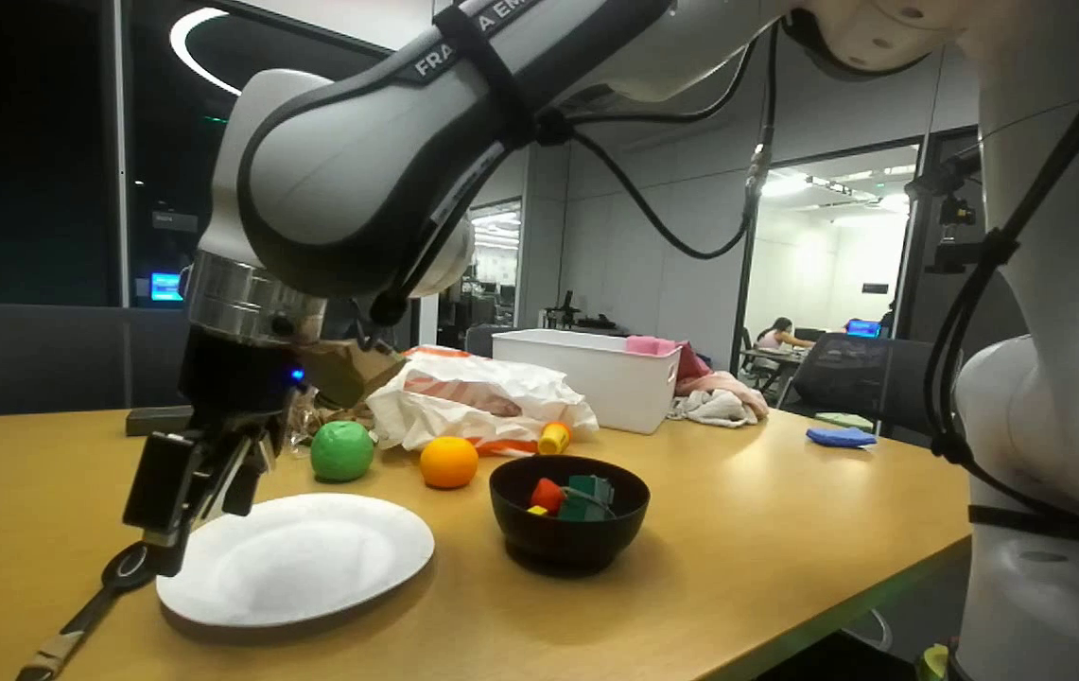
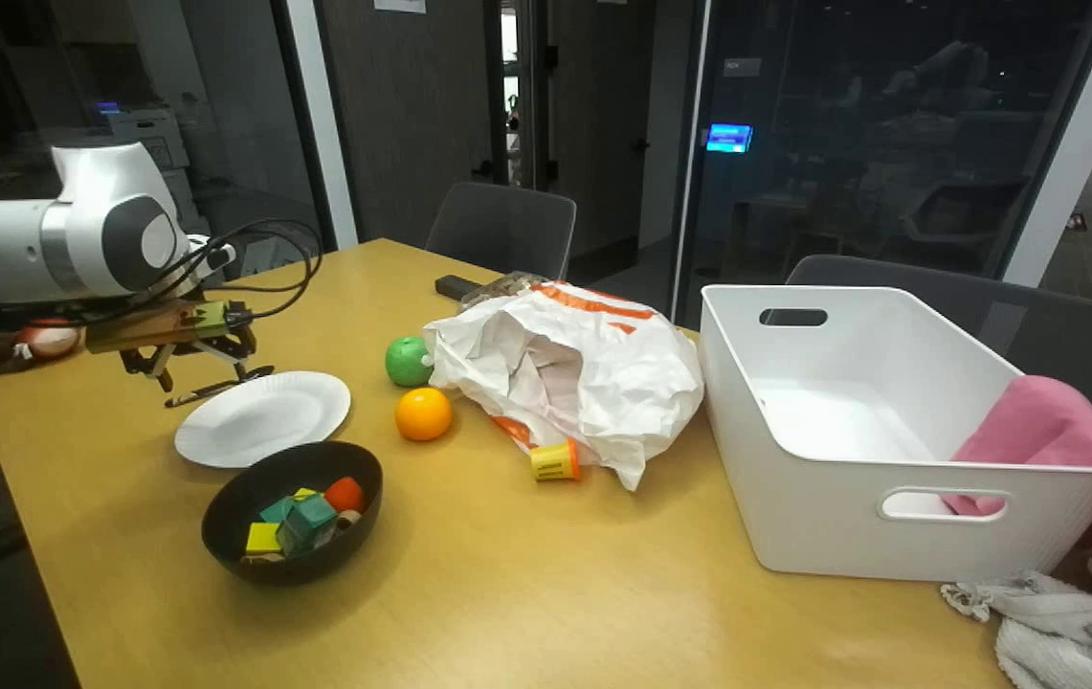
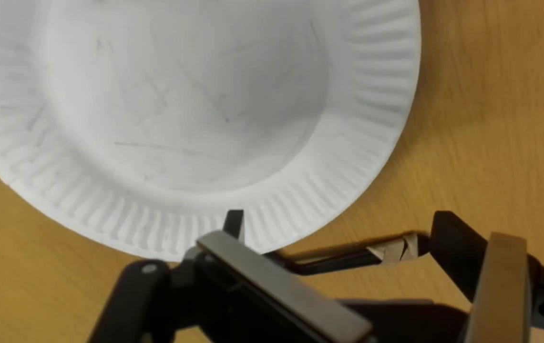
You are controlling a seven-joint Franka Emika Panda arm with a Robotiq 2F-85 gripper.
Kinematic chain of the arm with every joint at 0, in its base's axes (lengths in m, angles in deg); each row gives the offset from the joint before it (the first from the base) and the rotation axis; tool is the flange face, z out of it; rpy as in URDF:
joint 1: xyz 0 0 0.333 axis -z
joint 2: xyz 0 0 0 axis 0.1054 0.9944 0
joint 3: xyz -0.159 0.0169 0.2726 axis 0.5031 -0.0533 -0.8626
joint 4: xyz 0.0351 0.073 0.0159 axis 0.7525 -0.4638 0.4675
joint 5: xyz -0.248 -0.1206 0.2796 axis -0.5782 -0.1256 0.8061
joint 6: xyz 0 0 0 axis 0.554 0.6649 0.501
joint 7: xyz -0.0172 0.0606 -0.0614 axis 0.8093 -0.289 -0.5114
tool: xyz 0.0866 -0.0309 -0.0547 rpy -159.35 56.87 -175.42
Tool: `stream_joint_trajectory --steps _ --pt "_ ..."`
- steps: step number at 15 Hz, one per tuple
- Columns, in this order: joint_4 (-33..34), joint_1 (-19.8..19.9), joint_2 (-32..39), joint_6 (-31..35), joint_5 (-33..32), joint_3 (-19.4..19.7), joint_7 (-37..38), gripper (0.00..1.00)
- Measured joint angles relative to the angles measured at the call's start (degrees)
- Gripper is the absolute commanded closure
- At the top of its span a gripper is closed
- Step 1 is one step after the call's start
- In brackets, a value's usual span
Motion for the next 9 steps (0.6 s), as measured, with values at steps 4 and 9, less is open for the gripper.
stream_joint_trajectory --steps 4,9 --pt "2.6 -2.4 2.2 -1.5 -7.3 0.6 13.1 0.00" --pt "2.9 -2.9 2.5 -2.5 -7.4 0.5 14.4 0.00"
